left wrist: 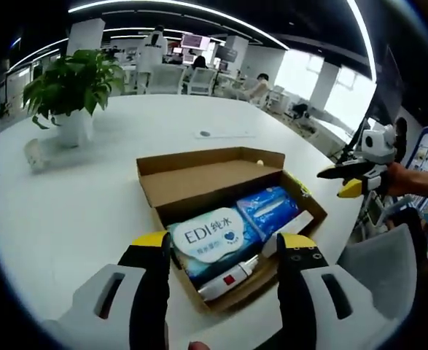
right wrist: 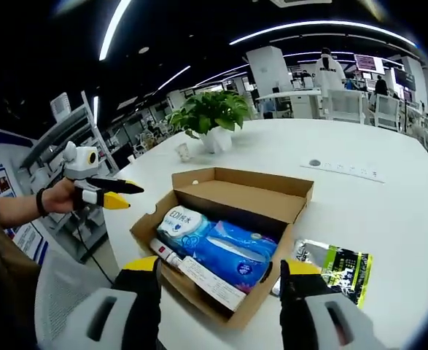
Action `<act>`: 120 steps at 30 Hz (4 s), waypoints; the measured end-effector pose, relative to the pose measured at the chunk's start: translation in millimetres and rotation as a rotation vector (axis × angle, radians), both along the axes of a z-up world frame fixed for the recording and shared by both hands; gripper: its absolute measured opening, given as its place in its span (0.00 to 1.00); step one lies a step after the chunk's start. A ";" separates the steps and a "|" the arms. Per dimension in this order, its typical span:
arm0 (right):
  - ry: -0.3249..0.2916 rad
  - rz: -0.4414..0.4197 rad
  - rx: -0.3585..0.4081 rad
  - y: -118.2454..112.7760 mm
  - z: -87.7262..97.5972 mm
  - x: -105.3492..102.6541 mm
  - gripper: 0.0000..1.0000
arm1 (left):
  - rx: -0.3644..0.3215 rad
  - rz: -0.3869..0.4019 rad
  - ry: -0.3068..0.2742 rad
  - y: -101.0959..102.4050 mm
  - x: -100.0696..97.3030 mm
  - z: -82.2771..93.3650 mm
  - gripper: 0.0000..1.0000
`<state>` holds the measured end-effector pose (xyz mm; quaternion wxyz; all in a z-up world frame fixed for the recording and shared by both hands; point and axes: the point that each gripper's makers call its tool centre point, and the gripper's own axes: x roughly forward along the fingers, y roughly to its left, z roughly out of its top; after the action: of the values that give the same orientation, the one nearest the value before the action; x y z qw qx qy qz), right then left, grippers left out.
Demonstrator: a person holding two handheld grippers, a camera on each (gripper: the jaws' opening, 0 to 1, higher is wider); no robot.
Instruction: Operate the shoe box by opening the lid, removing the specified soft item, and placing it in the target area until the item is outside and the box remains undamaged.
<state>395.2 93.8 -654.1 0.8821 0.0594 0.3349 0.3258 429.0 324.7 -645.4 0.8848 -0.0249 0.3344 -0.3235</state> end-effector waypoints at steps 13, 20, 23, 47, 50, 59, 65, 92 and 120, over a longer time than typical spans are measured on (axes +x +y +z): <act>-0.004 0.015 0.003 11.4 0.5 4.1 0.65 | 0.014 -0.003 0.002 9.6 0.1 -2.2 0.59; -0.014 0.059 -0.034 21.8 4.8 9.3 0.64 | 0.022 -0.061 -0.010 4.5 -3.3 1.6 0.59; -0.021 0.074 -0.044 27.5 6.3 13.2 0.64 | 0.057 -0.103 -0.021 2.5 -4.6 0.8 0.59; -0.013 0.290 -0.185 79.5 -12.2 38.0 0.65 | 0.281 -0.371 -0.041 -20.2 11.4 -21.0 0.61; -0.013 0.320 -0.195 89.7 -15.8 40.5 0.66 | 0.311 -0.405 -0.037 -23.7 12.7 -26.9 0.62; 0.008 0.390 -0.189 116.6 -26.7 44.5 0.66 | 0.354 -0.474 -0.023 -30.4 21.7 -43.6 0.63; 0.018 0.453 -0.227 132.8 -41.0 43.9 0.67 | 0.418 -0.518 -0.007 -30.2 23.6 -59.4 0.63; 0.007 0.598 -0.380 161.7 -95.2 55.9 0.67 | 0.531 -0.600 0.036 -34.9 35.3 -103.3 0.61; -0.084 0.769 -0.530 155.8 -116.7 51.2 0.64 | 0.608 -0.766 0.001 -36.5 24.6 -114.9 0.62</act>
<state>446.4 249.7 -770.7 0.6950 -0.3095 0.3681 0.5344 453.7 288.2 -760.3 0.6691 0.3592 0.3995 -0.5135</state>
